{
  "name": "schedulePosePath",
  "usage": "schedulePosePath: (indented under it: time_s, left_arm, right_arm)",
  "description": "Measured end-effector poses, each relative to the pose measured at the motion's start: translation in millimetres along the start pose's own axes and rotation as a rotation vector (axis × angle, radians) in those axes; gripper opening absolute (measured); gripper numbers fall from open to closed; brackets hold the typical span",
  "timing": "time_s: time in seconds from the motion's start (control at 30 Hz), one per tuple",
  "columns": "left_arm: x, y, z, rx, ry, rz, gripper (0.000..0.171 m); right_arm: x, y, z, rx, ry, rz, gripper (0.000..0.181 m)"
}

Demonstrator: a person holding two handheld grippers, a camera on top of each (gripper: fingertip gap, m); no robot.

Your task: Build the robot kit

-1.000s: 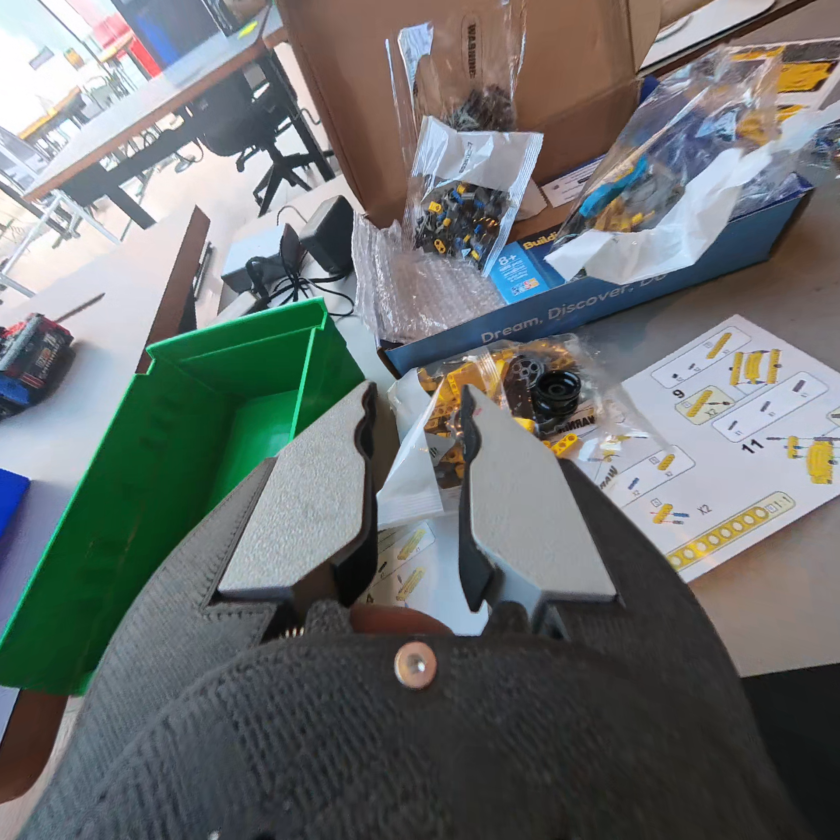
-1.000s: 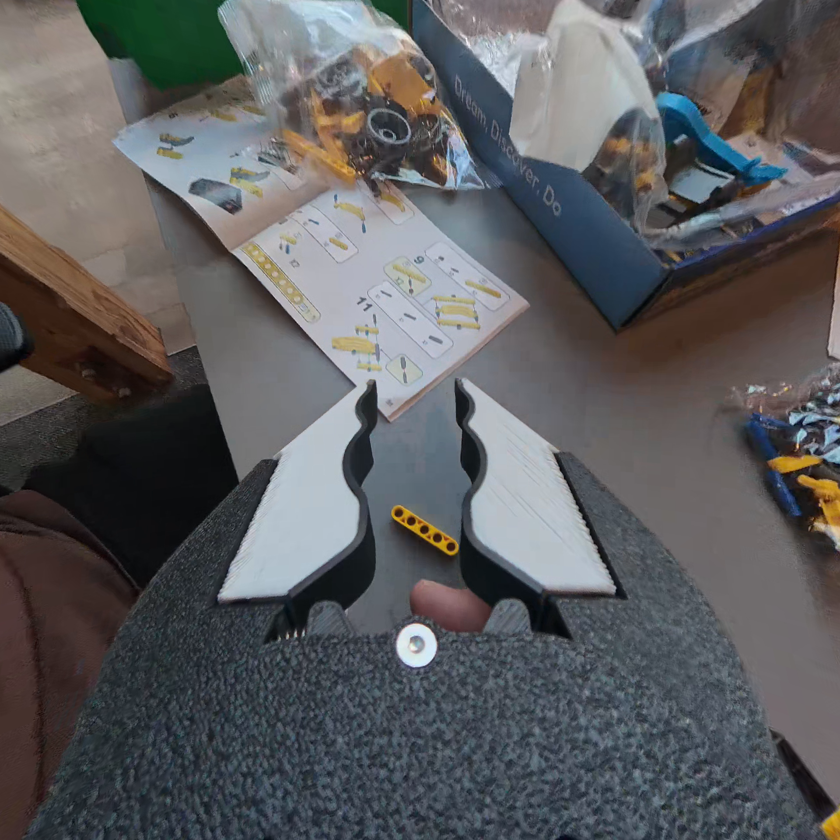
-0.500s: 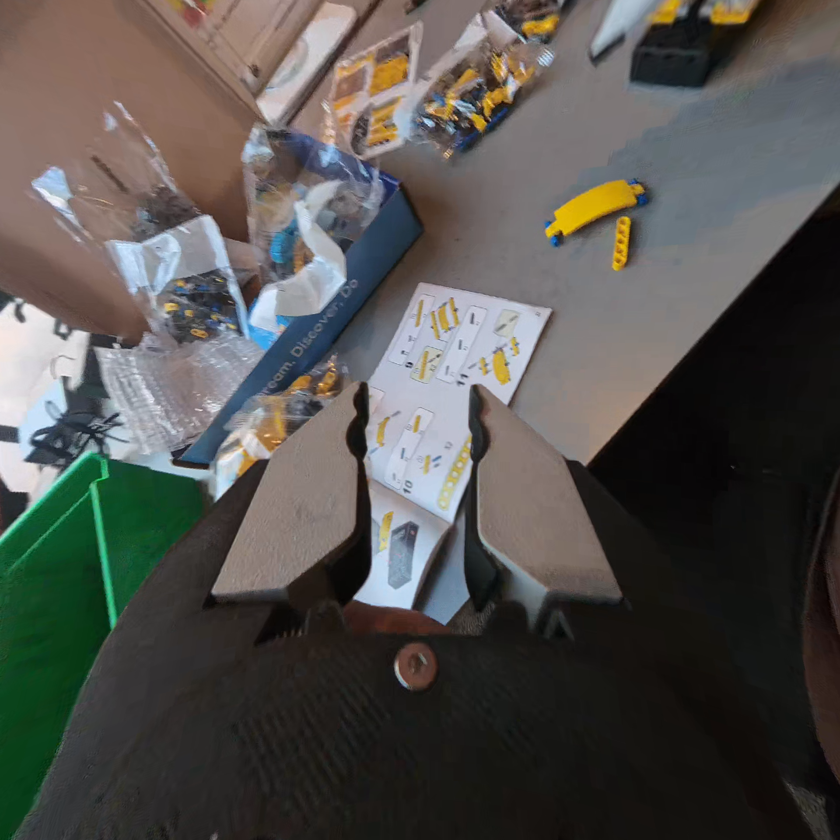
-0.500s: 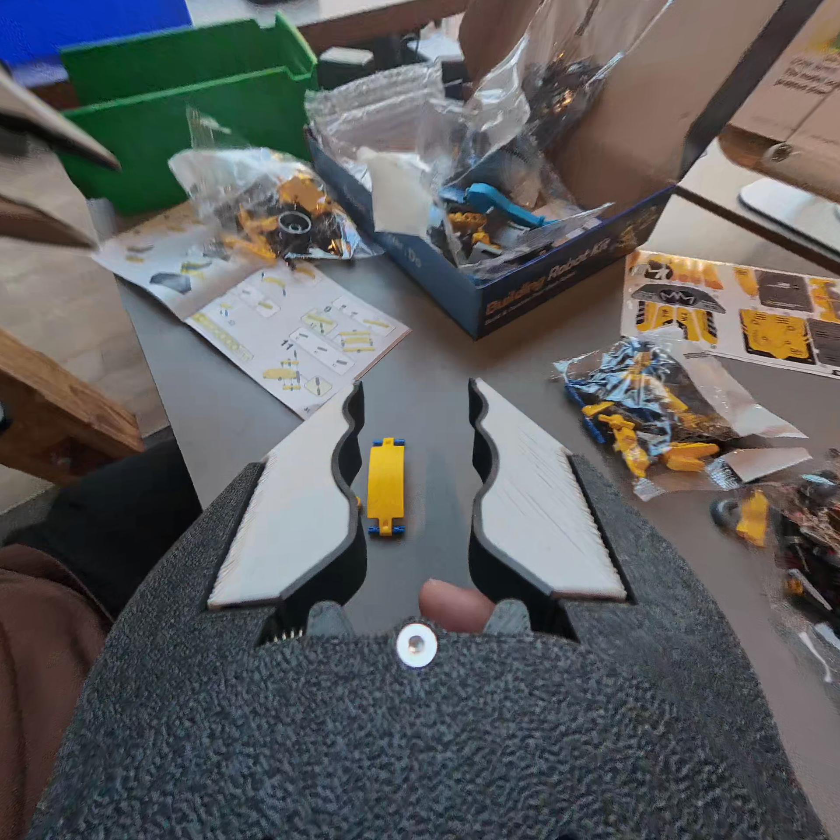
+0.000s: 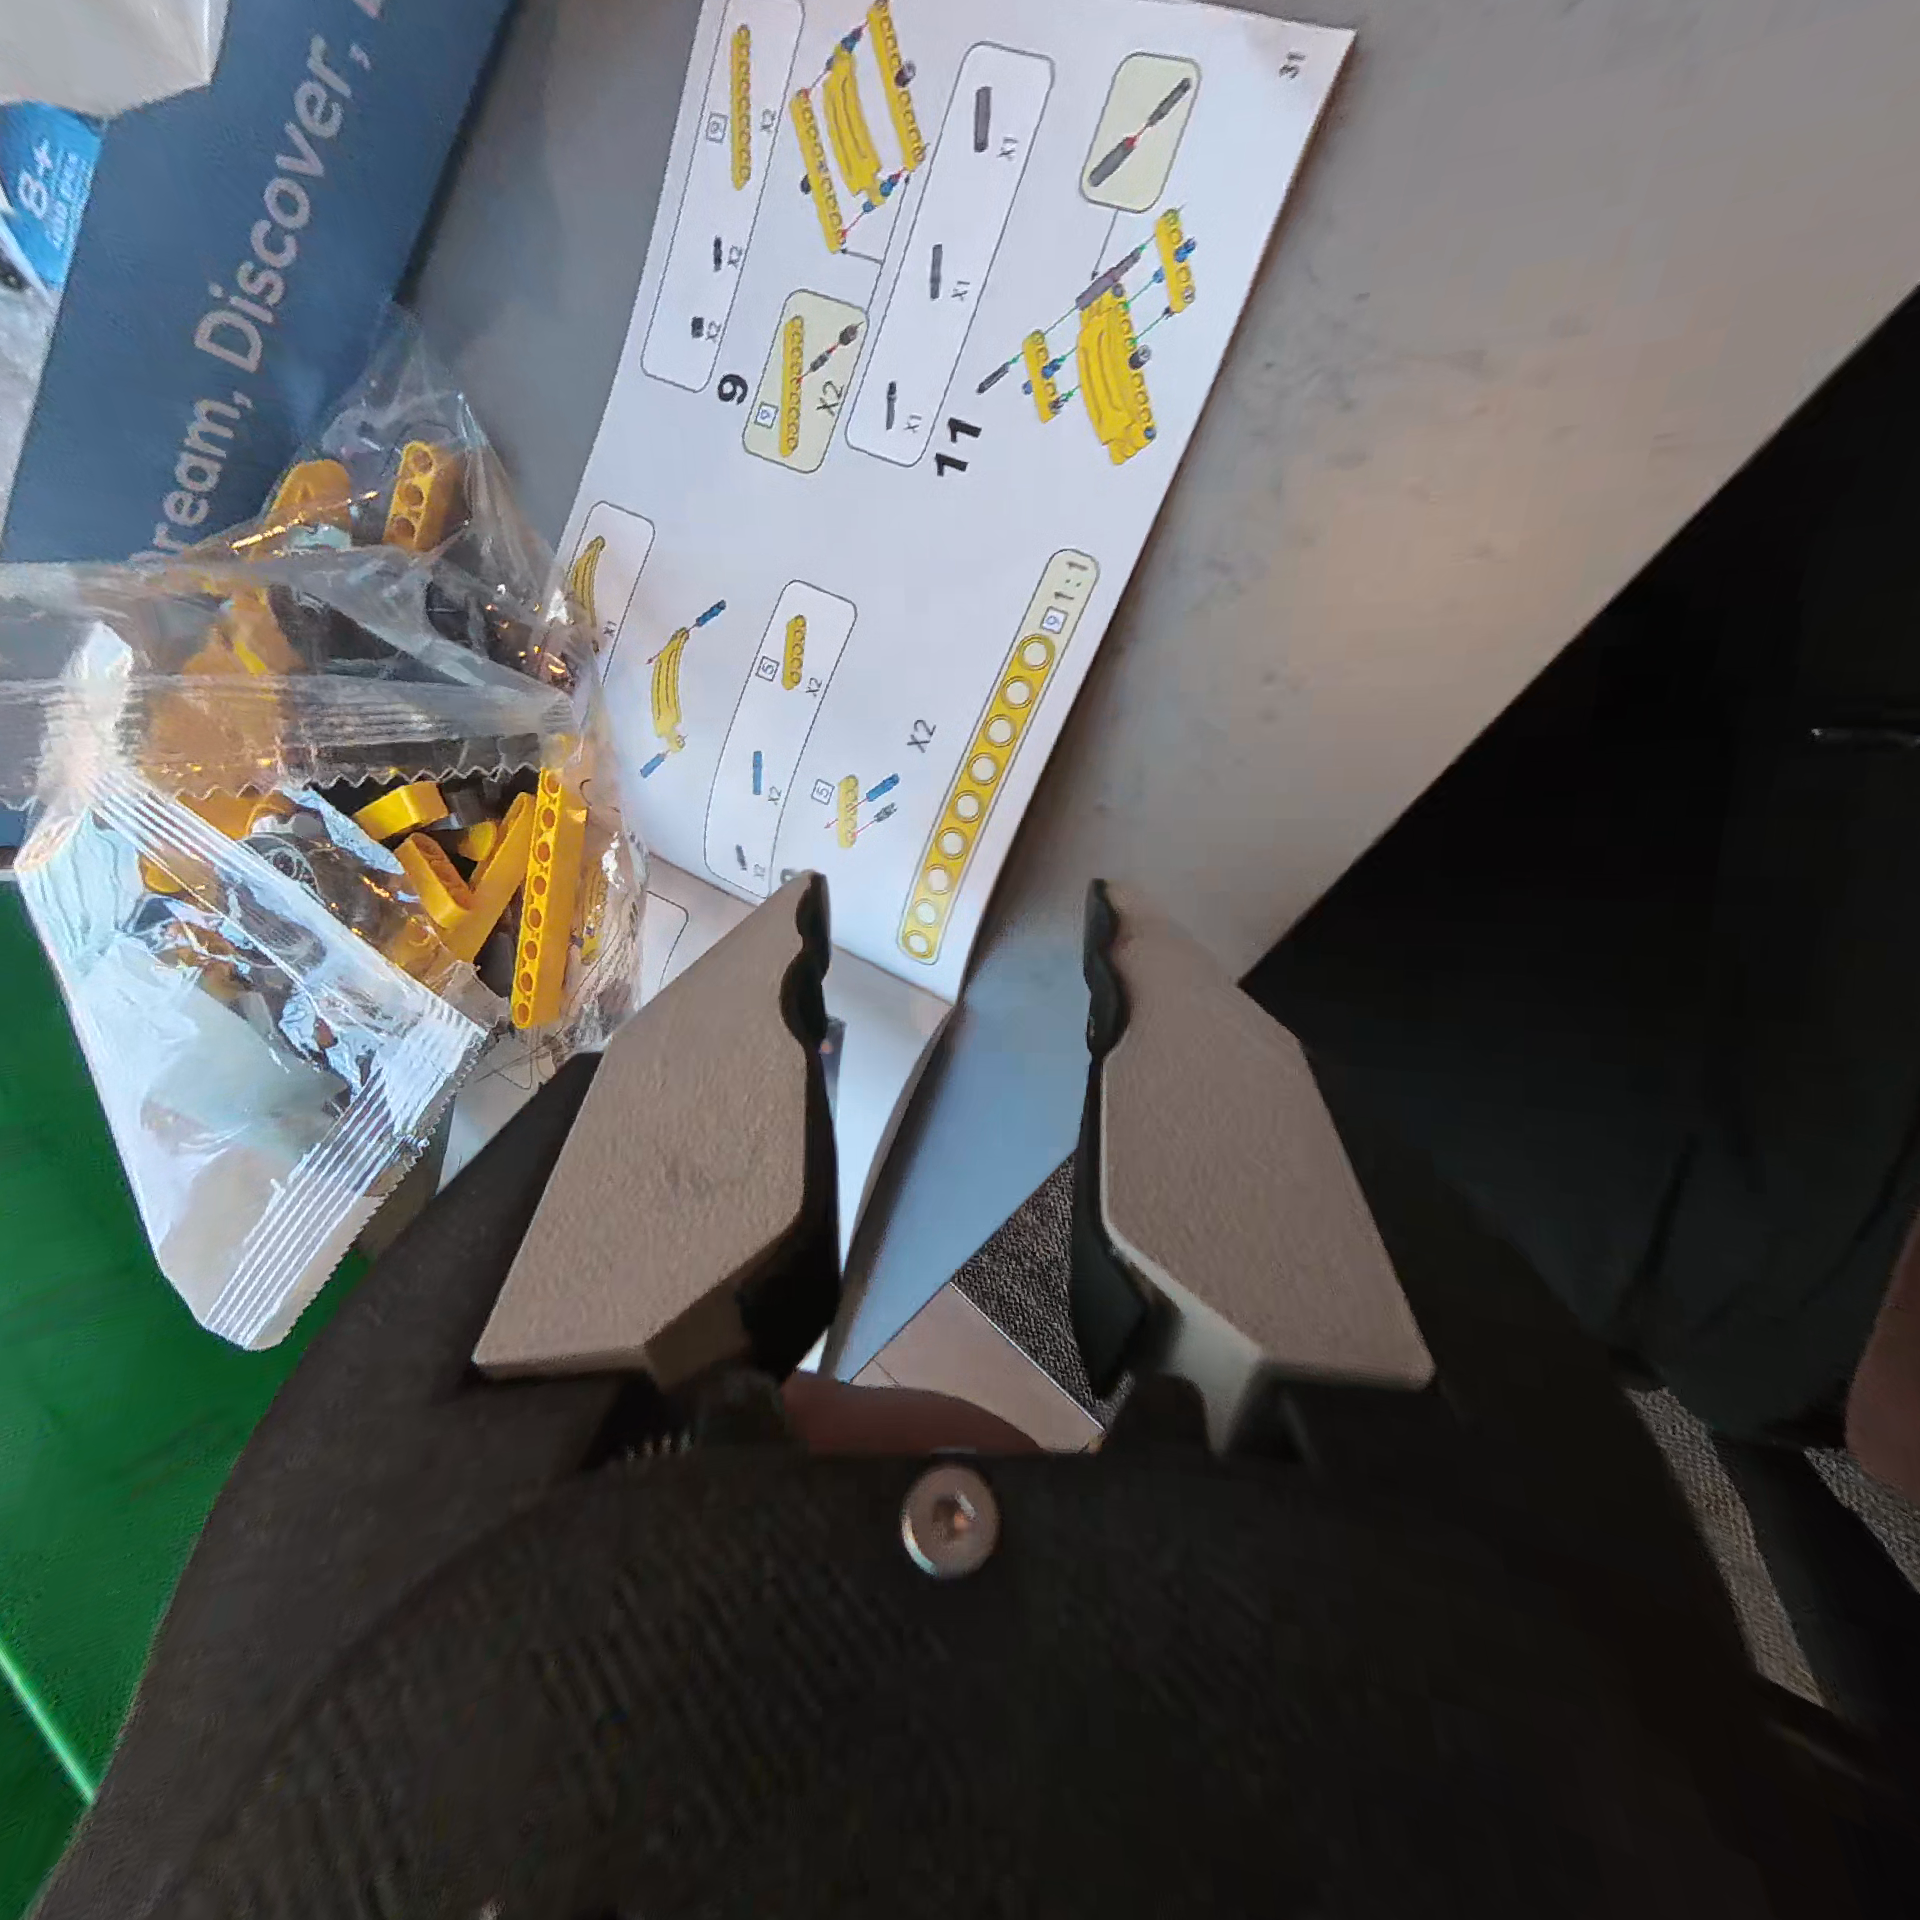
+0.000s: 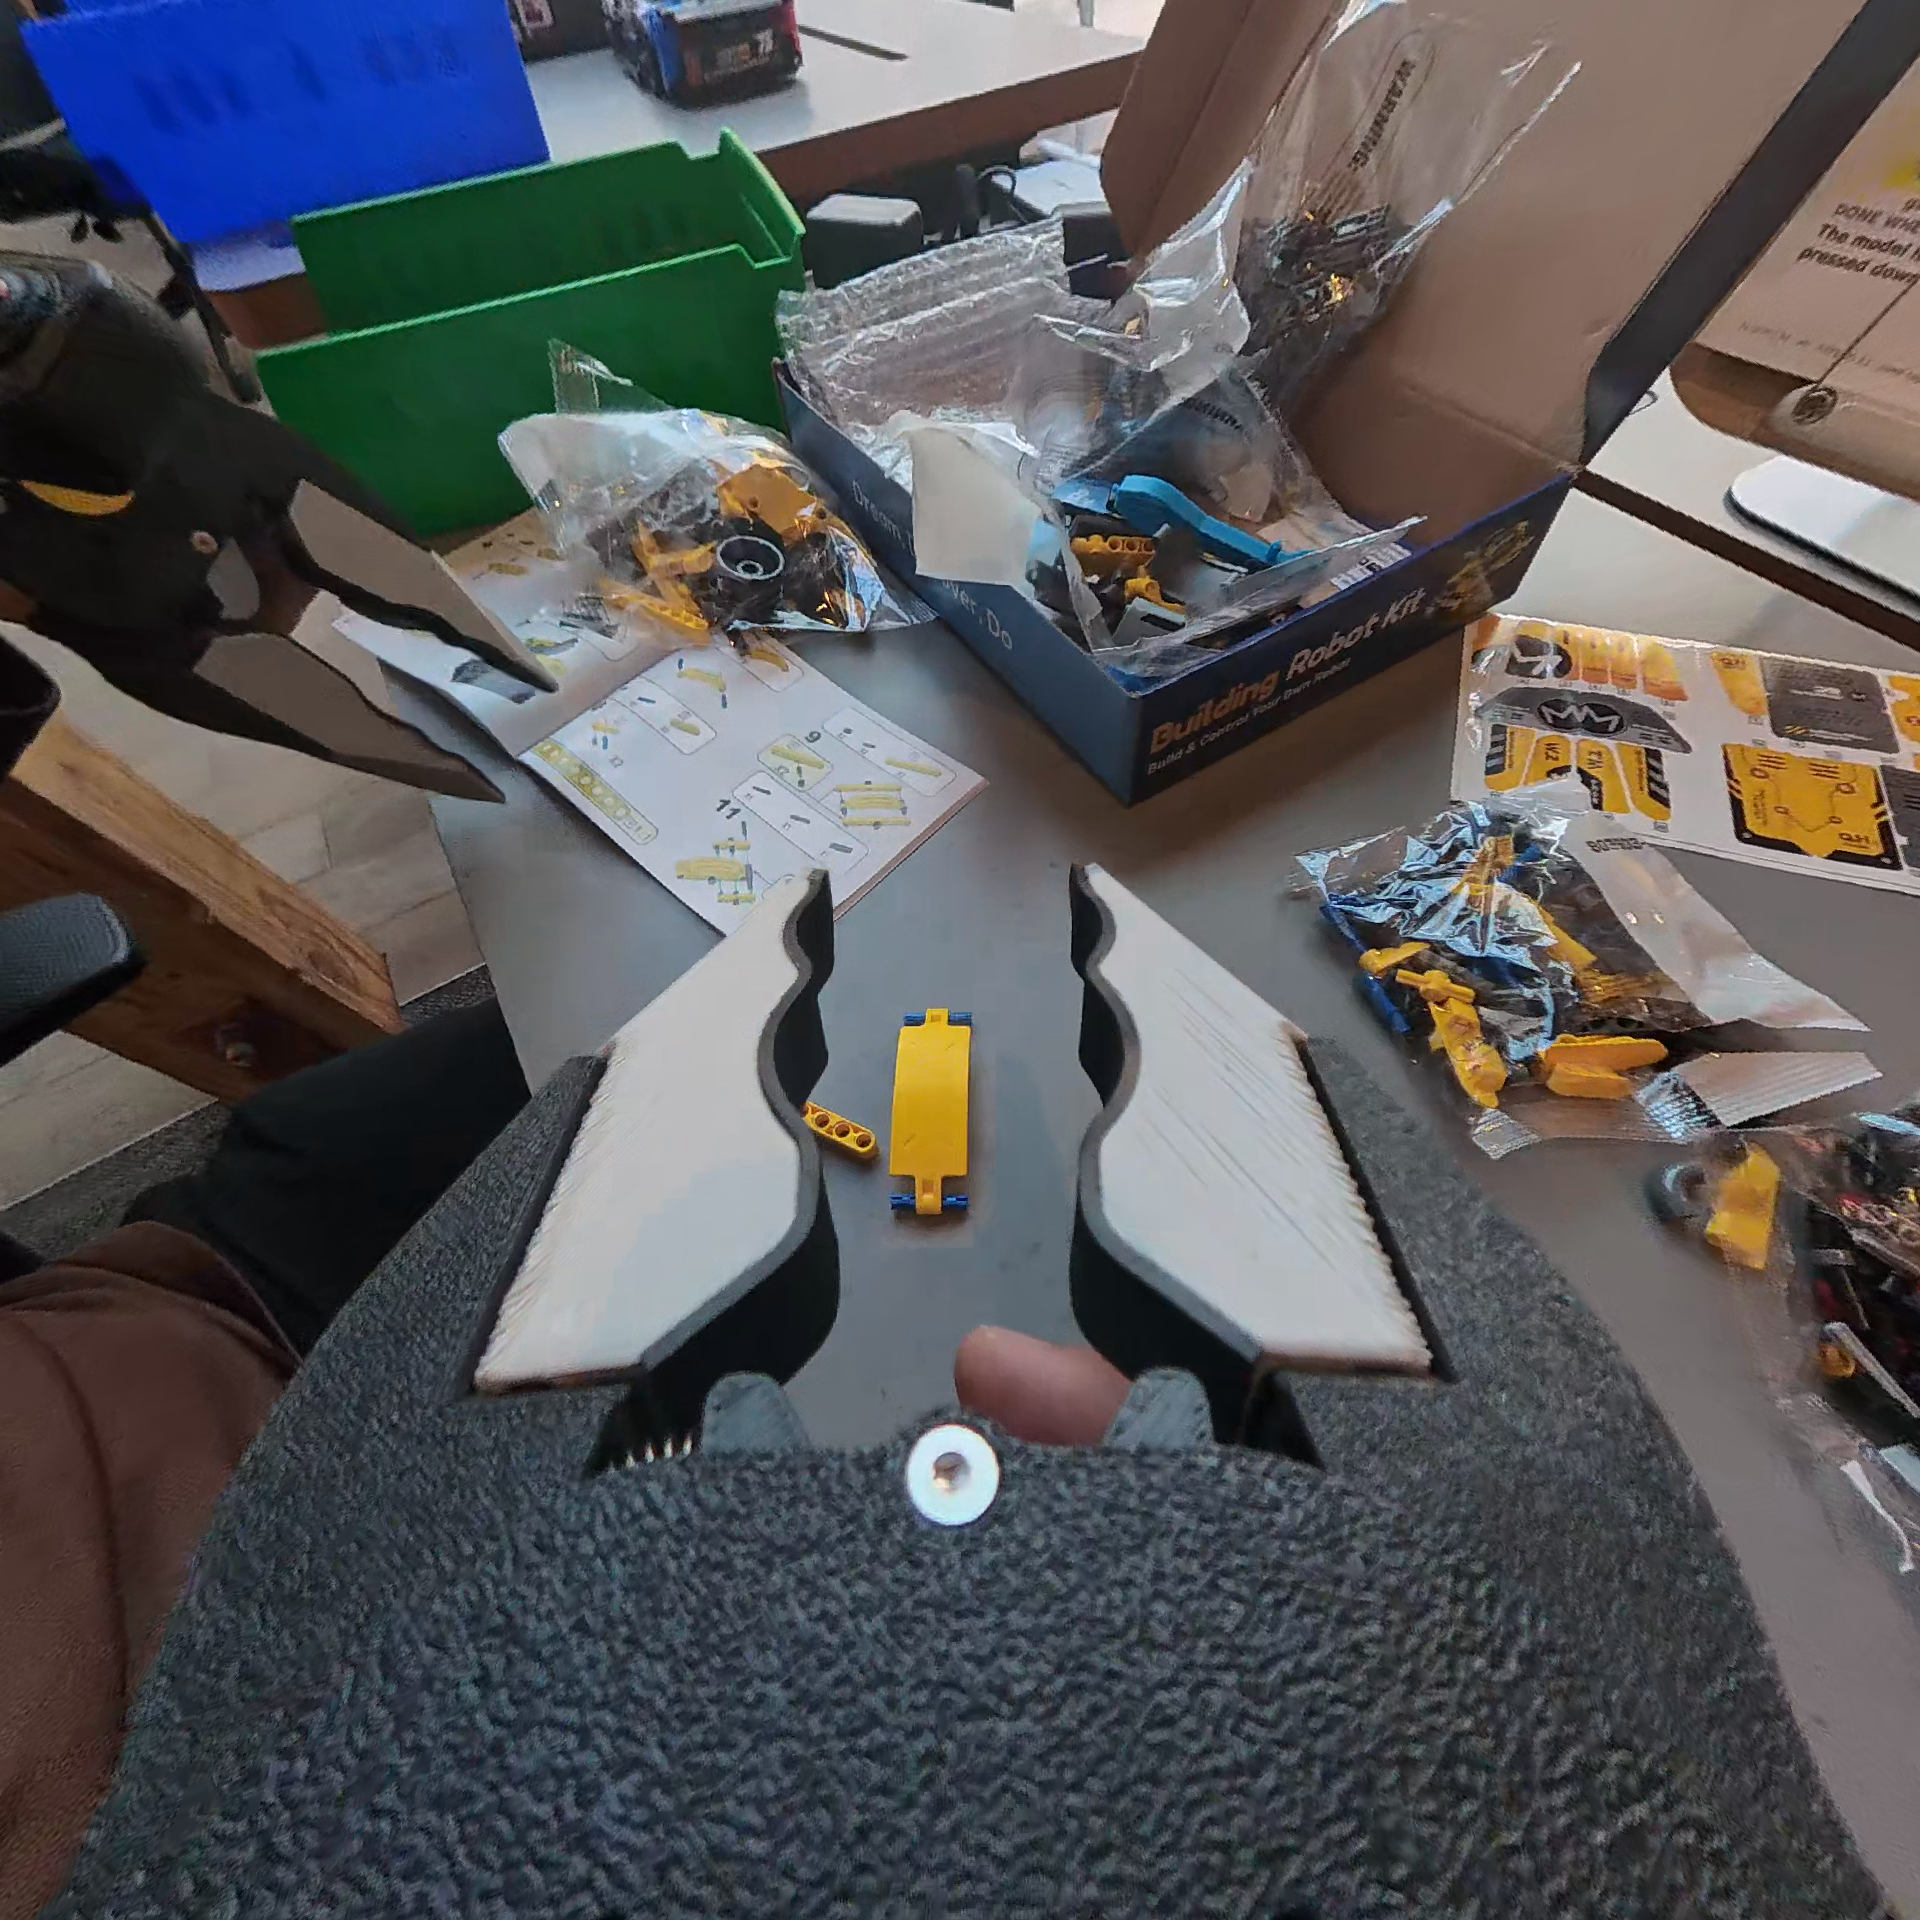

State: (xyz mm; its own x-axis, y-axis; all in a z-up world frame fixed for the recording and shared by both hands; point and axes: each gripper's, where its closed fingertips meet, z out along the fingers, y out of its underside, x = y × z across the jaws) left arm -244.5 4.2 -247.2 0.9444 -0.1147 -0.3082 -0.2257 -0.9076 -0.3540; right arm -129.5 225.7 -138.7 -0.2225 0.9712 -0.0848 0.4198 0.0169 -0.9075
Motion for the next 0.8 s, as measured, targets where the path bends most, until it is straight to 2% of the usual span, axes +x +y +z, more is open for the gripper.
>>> schedulePosePath:
  time_s: [0.17,0.2,0.47,0.57,0.63,0.8]
  left_arm:
    - [-8.1,10.4,15.8,-0.029,0.028,-0.027,0.046]
    - [-8.6,11.3,18.3,-0.031,0.035,-0.028,0.041]
    - [-7.4,5.1,23.3,-0.004,0.115,-0.043,0.034]
    - [-2.6,4.5,22.5,0.007,0.135,-0.017,0.027]
    - [9.3,2.9,21.8,0.011,0.19,0.001,0.006]
    - [13.0,-3.4,23.2,0.024,0.185,0.019,0.003]
  right_arm:
    - [-5.5,11.5,12.1,-0.036,-0.023,0.011,0.045]
    - [-5.6,14.9,14.4,-0.046,-0.025,0.014,0.045]
    - [-1.7,40.8,29.1,-0.108,-0.032,0.058,0.046]
    - [-2.1,45.9,32.1,-0.124,-0.037,0.065,0.045]
    - [-3.1,46.5,33.6,-0.126,-0.04,0.066,0.045]
    - [-6.2,50.9,37.5,-0.141,-0.049,0.062,0.046]
